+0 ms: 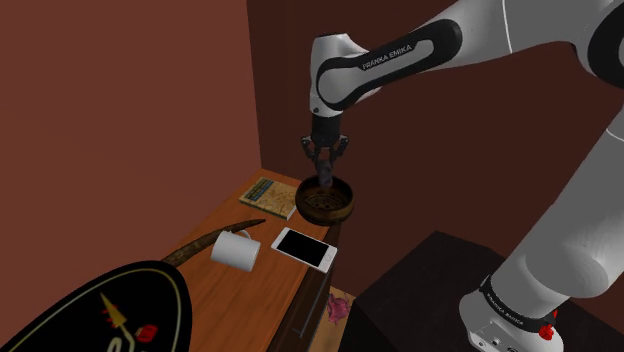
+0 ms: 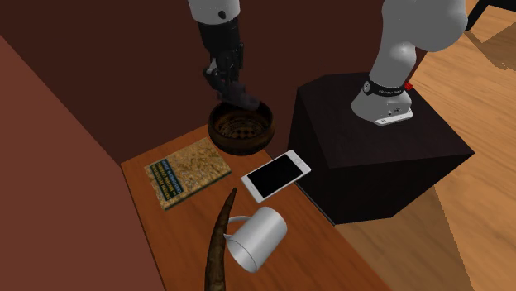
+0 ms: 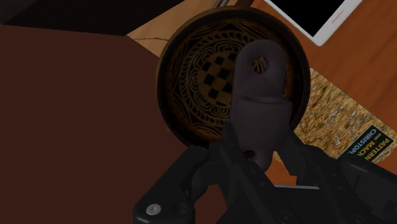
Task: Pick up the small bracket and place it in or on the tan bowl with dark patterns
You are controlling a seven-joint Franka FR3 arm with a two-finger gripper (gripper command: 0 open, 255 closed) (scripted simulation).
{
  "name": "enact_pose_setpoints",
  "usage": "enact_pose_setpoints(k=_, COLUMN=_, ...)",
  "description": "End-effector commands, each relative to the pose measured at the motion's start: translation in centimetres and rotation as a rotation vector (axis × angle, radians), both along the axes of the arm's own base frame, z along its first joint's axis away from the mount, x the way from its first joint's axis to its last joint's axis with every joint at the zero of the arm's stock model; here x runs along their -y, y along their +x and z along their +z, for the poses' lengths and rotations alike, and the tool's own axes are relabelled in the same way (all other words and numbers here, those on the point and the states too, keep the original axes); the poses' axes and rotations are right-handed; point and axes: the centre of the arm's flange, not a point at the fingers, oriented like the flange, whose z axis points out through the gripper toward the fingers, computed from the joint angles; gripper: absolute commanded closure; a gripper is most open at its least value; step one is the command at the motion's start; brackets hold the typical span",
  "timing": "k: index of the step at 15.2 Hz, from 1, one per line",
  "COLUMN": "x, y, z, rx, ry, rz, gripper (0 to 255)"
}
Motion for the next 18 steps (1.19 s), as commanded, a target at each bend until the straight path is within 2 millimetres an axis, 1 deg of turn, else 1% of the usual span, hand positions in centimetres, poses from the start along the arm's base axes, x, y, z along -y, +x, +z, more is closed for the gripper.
enact_pose_setpoints(k=1, x=0.4, y=-0.1, z=-0.8, rx=0.000, ry=0.000, rz=0.001, gripper=255)
enact_pose_setpoints(k=11, x=0.4, y=0.0, z=-6.1, rx=0.000, ry=0.000, rz=0.001, gripper=255)
enact_pose_setpoints(k=12, x=0.4, y=0.0, z=-7.0, rx=0.000, ry=0.000, rz=0.001, gripper=255)
enact_pose_setpoints(k=18, x=0.4, y=0.0, z=-7.0, rx=0.000, ry=0.000, rz=0.001, gripper=255)
